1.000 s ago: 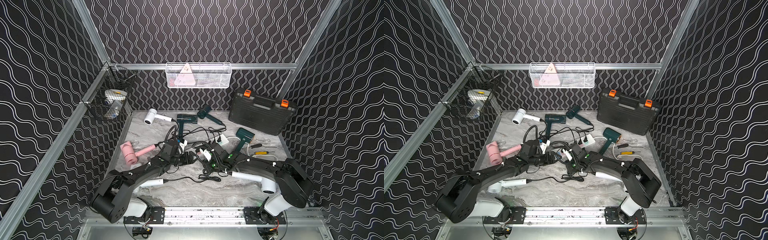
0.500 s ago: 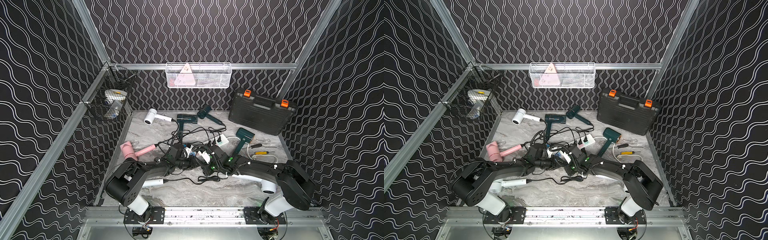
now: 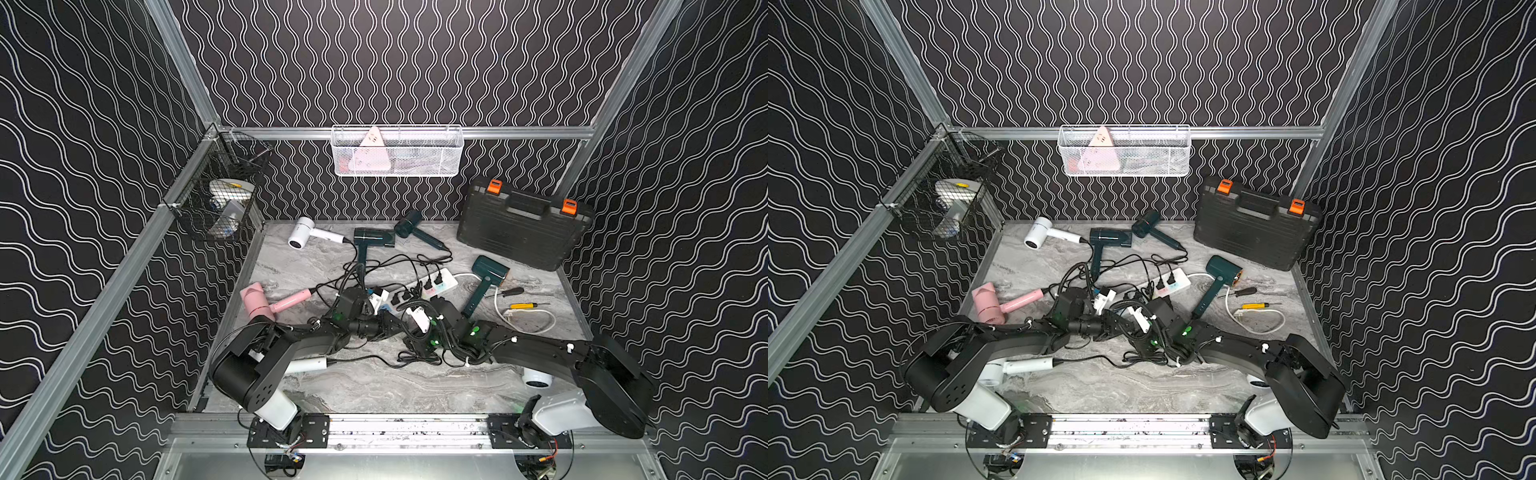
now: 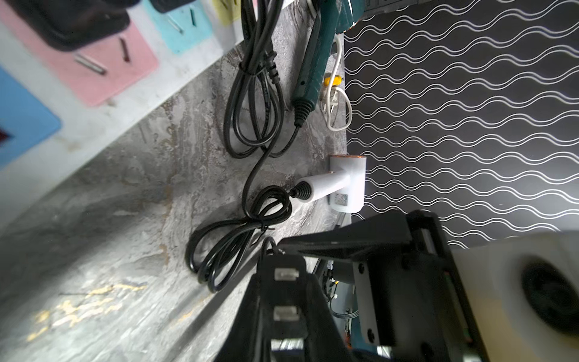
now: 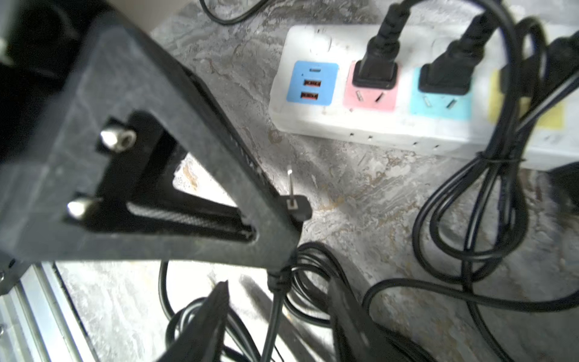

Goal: Charge the blow dryers
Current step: Adjust the plug.

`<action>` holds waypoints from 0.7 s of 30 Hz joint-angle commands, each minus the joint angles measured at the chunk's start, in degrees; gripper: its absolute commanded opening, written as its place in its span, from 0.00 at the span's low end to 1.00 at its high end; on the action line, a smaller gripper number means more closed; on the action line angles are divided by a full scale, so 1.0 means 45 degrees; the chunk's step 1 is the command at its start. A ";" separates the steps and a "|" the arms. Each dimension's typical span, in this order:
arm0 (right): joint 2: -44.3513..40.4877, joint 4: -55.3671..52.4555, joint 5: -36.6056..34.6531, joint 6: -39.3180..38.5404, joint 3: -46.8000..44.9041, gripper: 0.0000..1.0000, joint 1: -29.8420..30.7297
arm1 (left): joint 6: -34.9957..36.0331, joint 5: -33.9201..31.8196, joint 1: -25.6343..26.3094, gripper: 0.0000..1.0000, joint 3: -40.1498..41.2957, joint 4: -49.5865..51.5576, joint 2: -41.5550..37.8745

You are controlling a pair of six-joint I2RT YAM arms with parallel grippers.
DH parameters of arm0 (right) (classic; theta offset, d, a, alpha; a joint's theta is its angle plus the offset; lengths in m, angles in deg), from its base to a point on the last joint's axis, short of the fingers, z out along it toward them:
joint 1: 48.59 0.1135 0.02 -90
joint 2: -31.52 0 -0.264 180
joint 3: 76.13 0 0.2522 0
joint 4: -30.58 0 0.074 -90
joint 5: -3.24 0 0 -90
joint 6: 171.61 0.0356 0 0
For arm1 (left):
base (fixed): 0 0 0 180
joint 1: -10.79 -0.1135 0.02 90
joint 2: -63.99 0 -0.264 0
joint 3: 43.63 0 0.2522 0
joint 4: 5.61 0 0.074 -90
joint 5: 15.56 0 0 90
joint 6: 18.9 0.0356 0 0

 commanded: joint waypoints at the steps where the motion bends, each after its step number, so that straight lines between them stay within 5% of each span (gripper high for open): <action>1: -0.1428 0.2220 -0.0591 0.0779 -0.1339 1.00 0.0008 | -0.1255 0.0741 -0.0096 0.00 0.0199 -0.1483 0.0097; 16: -0.2841 0.7523 -0.1588 0.0589 -0.4990 0.99 0.0145 | -0.5474 0.1956 -0.0443 0.00 0.1144 -0.6706 0.2034; 21: -0.2207 0.6884 -0.0785 -0.0129 -0.4402 0.77 0.0145 | -0.5820 0.1974 -0.0453 0.00 0.1205 -0.7198 0.2451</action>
